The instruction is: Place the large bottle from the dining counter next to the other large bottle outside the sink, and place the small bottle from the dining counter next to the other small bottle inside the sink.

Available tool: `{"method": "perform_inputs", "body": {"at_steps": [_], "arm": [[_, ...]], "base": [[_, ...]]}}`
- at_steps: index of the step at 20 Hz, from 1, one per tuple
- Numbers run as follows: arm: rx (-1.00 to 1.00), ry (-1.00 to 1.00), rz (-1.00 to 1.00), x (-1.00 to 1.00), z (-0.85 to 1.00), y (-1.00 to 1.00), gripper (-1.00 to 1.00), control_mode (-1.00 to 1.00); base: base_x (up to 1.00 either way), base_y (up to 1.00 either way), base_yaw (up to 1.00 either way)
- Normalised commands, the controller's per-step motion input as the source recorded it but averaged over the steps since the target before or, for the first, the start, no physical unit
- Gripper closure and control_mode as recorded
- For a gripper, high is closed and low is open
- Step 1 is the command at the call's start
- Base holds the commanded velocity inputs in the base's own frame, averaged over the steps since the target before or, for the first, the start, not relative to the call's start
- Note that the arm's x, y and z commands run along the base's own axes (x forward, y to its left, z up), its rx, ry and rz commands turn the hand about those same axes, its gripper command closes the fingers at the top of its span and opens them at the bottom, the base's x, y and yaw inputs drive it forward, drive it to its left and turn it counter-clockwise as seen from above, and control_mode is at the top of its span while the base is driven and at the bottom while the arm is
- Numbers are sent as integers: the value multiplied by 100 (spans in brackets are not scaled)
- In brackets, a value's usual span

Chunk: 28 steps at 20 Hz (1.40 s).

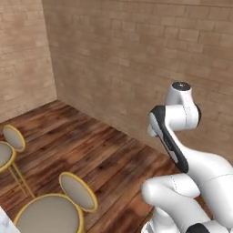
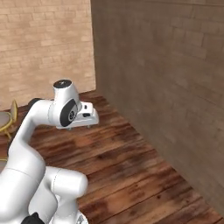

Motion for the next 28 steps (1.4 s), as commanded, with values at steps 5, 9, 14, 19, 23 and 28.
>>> {"method": "perform_inputs", "body": {"at_steps": [5, 9, 14, 19, 23, 28], "arm": [[0, 0, 0, 0, 0, 0, -100, 100], [0, 0, 0, 0, 0, 0, -100, 100], [0, 0, 0, 0, 0, 0, -100, 100], [0, 0, 0, 0, 0, 0, -100, 100], [0, 0, 0, 0, 0, 0, -100, 100], [0, 0, 0, 0, 0, 0, -100, 100]], "base": [[100, -4, 59], [100, -28, 63], [100, -47, 63], [100, -53, 62], [79, -46, 65], [18, -32, 71]]}}
